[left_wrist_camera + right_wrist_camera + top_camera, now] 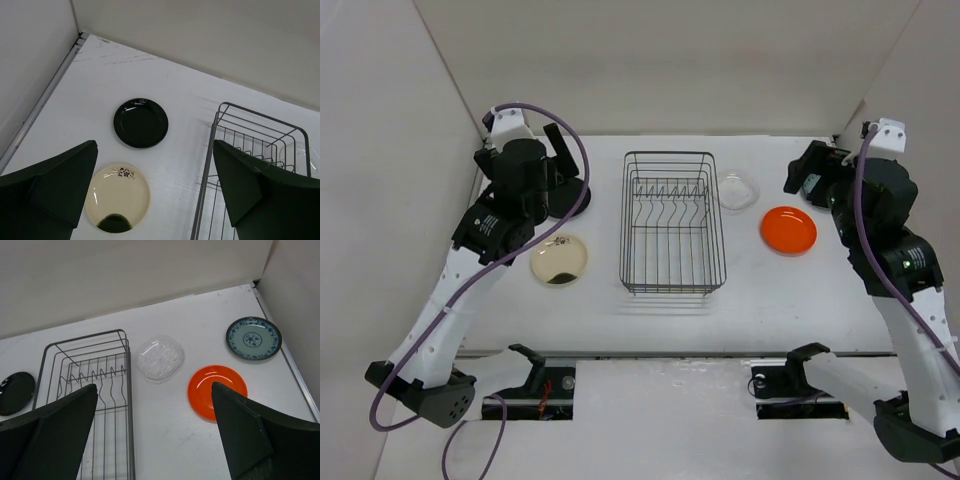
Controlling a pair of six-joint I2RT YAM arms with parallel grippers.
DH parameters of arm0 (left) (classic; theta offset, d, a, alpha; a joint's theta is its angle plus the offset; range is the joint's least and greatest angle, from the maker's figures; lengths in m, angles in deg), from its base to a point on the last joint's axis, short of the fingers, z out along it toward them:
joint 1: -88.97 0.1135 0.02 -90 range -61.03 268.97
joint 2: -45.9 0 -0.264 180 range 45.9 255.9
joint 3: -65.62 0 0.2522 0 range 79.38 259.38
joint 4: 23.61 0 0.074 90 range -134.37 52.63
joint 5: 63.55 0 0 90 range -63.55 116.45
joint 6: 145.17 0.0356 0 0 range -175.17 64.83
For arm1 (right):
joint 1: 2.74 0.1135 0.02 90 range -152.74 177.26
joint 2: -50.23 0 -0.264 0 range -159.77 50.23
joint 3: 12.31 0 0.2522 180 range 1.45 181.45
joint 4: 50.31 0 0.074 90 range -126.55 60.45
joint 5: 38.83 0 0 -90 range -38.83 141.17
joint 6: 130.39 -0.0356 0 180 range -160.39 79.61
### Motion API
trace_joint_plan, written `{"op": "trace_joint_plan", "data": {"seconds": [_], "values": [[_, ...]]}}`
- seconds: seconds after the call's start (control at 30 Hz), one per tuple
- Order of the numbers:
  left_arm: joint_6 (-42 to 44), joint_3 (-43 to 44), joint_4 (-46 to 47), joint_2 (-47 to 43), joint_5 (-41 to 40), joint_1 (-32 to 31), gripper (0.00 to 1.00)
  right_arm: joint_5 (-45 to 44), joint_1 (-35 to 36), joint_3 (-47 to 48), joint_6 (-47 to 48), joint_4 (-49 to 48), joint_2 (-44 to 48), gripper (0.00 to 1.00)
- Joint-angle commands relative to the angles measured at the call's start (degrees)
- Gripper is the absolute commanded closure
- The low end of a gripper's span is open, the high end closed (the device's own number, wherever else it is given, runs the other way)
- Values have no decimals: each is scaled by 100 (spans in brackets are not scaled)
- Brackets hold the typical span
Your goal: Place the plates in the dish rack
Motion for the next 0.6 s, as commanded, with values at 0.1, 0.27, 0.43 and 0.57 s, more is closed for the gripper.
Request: {"op": "trace_joint_plan", "data": {"seconds": [0.1, 0.27, 0.43, 0.57], "values": [[-91, -182, 298, -28, 230, 72, 0, -7, 57, -115, 11, -343, -89, 0], [-91, -182, 298, 25, 309, 72, 0, -60, 57, 52, -103, -150, -554, 0], [-91, -243, 350, 77, 773, 194, 0, 1066, -363, -788, 595, -1488, -800, 0], [-91, -621, 807, 77, 1424, 536, 0, 2188, -1143, -977, 504, -2196, -1607, 0]]}}
